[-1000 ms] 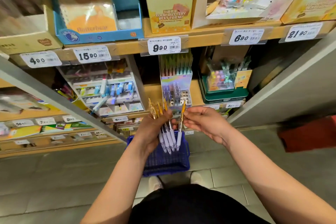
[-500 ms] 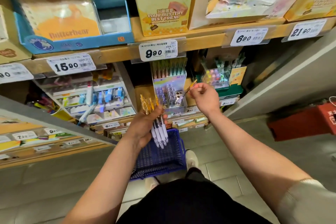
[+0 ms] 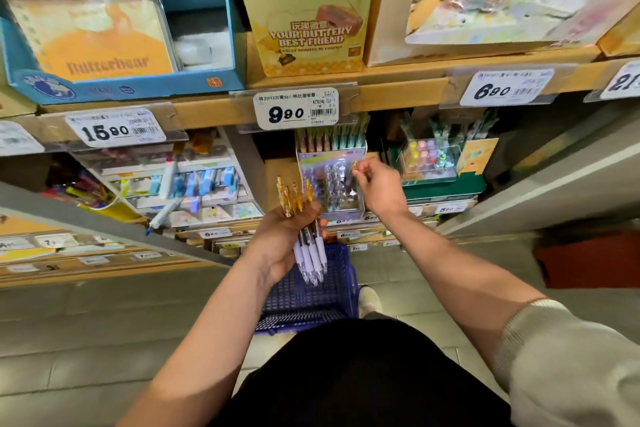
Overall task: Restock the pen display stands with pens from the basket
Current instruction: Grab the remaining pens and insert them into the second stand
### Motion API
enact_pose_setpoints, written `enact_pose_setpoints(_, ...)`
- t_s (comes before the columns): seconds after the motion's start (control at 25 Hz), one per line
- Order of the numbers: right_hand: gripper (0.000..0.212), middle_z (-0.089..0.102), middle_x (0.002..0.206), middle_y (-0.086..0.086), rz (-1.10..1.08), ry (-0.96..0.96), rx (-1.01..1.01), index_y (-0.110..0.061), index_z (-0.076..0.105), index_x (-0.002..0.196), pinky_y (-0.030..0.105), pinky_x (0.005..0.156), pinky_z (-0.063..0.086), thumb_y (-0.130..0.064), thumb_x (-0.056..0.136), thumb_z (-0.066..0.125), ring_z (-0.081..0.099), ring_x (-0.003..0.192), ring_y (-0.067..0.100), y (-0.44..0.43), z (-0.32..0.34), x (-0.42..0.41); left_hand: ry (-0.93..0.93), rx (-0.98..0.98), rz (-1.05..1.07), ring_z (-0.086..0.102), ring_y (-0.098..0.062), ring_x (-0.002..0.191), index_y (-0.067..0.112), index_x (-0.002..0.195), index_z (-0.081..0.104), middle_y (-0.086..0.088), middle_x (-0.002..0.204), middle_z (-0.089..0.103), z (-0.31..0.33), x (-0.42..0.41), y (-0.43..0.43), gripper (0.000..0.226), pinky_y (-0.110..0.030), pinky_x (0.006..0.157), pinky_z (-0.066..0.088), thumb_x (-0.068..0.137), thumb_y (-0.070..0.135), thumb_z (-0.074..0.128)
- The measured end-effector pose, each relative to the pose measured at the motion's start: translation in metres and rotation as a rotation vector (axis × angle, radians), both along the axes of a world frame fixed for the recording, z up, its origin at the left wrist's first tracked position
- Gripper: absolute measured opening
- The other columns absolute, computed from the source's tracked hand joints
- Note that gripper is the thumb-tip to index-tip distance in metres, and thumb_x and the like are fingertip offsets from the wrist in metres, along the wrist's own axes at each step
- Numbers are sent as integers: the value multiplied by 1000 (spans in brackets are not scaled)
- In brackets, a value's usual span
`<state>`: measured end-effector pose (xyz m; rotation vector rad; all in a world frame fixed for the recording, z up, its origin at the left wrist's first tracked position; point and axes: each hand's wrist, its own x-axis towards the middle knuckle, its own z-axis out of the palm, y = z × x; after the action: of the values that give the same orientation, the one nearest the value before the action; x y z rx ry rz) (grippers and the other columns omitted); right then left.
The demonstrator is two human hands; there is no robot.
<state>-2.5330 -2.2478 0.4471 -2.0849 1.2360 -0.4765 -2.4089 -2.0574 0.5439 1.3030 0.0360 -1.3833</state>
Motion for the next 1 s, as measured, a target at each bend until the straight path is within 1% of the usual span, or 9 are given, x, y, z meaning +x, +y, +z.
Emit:
enact_pose_setpoints(0.16, 12, 62, 73, -5, 73, 146, 5, -20, 64, 87, 24, 63, 45, -16, 98, 61, 62, 67, 17, -1, -8, 7, 5, -4, -4, 73, -23, 77, -1, 114, 66, -14, 92, 73, 2, -3, -5, 41, -33, 68, 61, 77, 13, 77)
enact_pose_setpoints(0.28, 18, 53, 62, -9, 39, 215, 1, -25, 57, 80, 21, 54, 39, -18, 97, 60, 57, 57, 13, -2, -10, 11, -11, -3, 1, 74, -24, 81, -3, 116, 66, -15, 98, 75, 0, -3, -3, 44, -33, 68, 61, 76, 13, 78)
enact_pose_setpoints(0.44, 13, 56, 70, 1, 8, 283, 7, -17, 69, 93, 25, 63, 42, -24, 99, 60, 58, 65, 22, -4, -10, 15, -6, 2, 10, 74, -23, 80, -2, 117, 65, -15, 100, 76, -1, -5, 0, 47, -32, 67, 61, 74, 12, 78)
enact_pose_setpoints(0.52, 13, 61, 74, 0, -2, 297, 92, -18, 71, 92, 24, 66, 44, -26, 99, 62, 62, 71, 20, -4, -6, 14, -2, 5, -4, 74, -23, 80, -4, 120, 64, -15, 100, 76, 0, -8, -1, 51, -31, 67, 60, 74, 13, 78)
enact_pose_setpoints(0.68, 20, 70, 81, -6, -88, 148, 309, -23, 68, 77, 19, 78, 46, -34, 93, 70, 63, 76, 9, 8, 26, 1, -22, 5, -30, 74, -22, 82, -2, 121, 64, -14, 103, 75, 1, -13, -8, 50, -33, 69, 61, 76, 16, 77)
enact_pose_setpoints(0.76, 25, 71, 71, -11, -10, -91, 520, -23, 70, 75, 21, 71, 48, -41, 93, 69, 63, 67, 3, 27, 51, -11, -103, 27, -62, 74, -25, 93, 3, 119, 66, -13, 107, 75, -3, -16, -13, 39, -38, 83, 60, 84, 16, 76)
enact_pose_setpoints(0.84, 20, 75, 80, -9, 107, -280, 775, -23, 76, 90, 21, 66, 52, -42, 91, 72, 65, 68, 2, 47, 73, -19, -218, 54, -105, 70, -29, 109, 9, 117, 67, -11, 112, 76, -7, -21, -17, 31, -44, 100, 53, 89, 17, 75)
enact_pose_setpoints(0.92, 15, 76, 94, -8, 147, -247, 766, -28, 75, 99, 19, 74, 56, -37, 87, 77, 70, 80, 3, 58, 85, -23, -280, 51, -138, 70, -26, 110, 14, 116, 67, -6, 111, 77, -9, -27, -20, 27, -42, 101, 53, 90, 18, 75)
enact_pose_setpoints(1.0, 19, 74, 97, -8, 78, -178, 700, -28, 73, 101, 20, 82, 57, -32, 84, 81, 71, 86, 4, 62, 89, -24, -310, 41, -167, 73, -20, 103, 15, 115, 67, 1, 105, 79, -10, -30, -20, 25, -36, 91, 58, 91, 17, 74)
